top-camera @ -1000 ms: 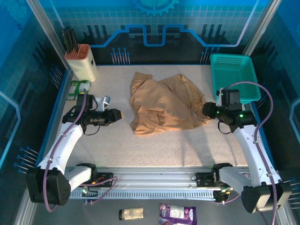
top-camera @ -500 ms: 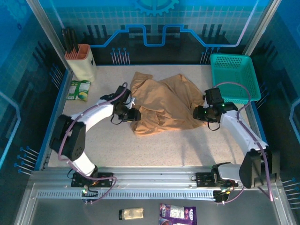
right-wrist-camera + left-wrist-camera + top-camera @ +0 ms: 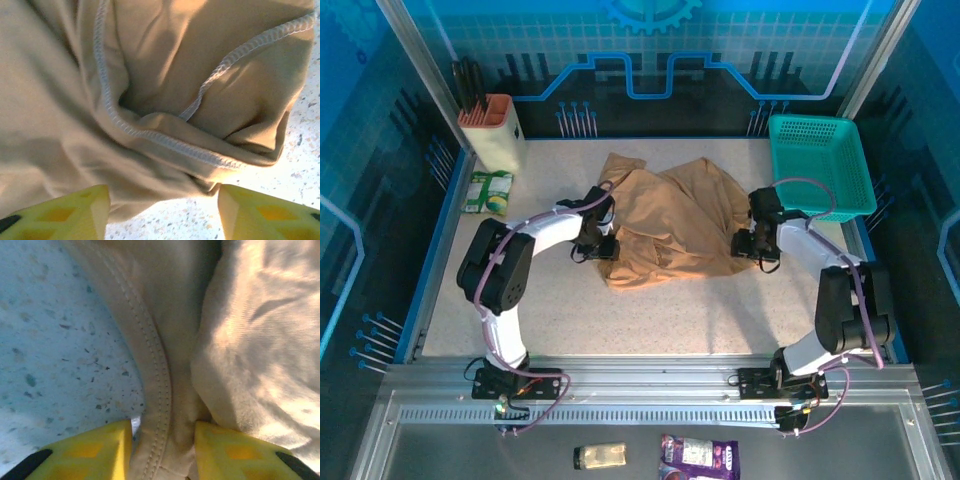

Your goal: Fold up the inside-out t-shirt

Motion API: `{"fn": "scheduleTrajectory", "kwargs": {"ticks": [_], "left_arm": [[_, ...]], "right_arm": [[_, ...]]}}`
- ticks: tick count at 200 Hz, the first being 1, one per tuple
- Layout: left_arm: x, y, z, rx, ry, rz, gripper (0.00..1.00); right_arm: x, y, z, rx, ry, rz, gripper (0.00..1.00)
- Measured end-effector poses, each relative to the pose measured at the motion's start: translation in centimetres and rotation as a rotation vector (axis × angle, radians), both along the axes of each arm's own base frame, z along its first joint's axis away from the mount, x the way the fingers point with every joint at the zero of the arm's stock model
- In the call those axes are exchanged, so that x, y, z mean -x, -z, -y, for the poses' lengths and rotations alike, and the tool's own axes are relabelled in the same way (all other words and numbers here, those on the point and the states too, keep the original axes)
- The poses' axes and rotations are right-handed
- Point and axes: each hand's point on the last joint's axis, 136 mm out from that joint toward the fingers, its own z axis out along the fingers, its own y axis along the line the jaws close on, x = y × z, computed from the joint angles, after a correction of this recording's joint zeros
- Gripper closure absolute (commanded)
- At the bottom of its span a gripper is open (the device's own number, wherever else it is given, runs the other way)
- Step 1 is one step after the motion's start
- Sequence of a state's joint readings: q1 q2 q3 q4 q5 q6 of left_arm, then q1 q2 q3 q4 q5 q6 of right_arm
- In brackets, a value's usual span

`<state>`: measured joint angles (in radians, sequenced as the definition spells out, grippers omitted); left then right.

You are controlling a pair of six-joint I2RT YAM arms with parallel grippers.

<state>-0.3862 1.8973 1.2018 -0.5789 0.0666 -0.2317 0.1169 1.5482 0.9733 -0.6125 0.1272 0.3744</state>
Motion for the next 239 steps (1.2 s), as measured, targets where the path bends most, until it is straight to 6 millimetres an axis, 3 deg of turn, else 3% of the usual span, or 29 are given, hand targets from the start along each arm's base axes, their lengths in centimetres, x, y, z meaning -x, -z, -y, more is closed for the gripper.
{"fn": "scheduleTrajectory", "kwargs": {"ticks": [16,30,70,104,132,163,216,239], "left_arm": [[-0.2,-0.1,-0.4,-0.001,0.002,0.004,0.92],[-0.1,0.0,-0.8,-0.009,0.001,0.009,1.0],[0.8,-0.4,-1.9,0.012,-0.019,0.014,1.0],[0.4,-2.1,-4.7,0.026,-0.096,0.046,1.0],[-0.4,-3.8,-6.8,0.045,-0.146,0.09,1.0],[-0.4,-3.9,-7.2,0.053,-0.143,0.086,1.0],[-0.3,-3.9,-6.9,0.07,-0.137,0.081,1.0],[-0.2,-3.9,-6.9,0.071,-0.137,0.08,1.0]], "right_arm": [[-0.4,0.7,0.8,0.003,0.025,-0.02,0.37],[-0.7,1.3,1.5,0.008,0.047,-0.038,0.38],[-1.5,1.8,1.8,-0.002,0.04,-0.046,0.5],[-2.6,0.6,0.2,-0.053,-0.013,-0.005,0.55],[-4.1,-1.0,-2.3,-0.074,-0.096,0.037,0.6],[-5.6,-0.9,-5.1,-0.056,-0.19,0.035,0.62],[-3.1,1.8,-7.6,-0.04,-0.3,-0.098,0.64],[-2.1,2.4,-7.7,-0.022,-0.319,-0.129,0.73]]}}
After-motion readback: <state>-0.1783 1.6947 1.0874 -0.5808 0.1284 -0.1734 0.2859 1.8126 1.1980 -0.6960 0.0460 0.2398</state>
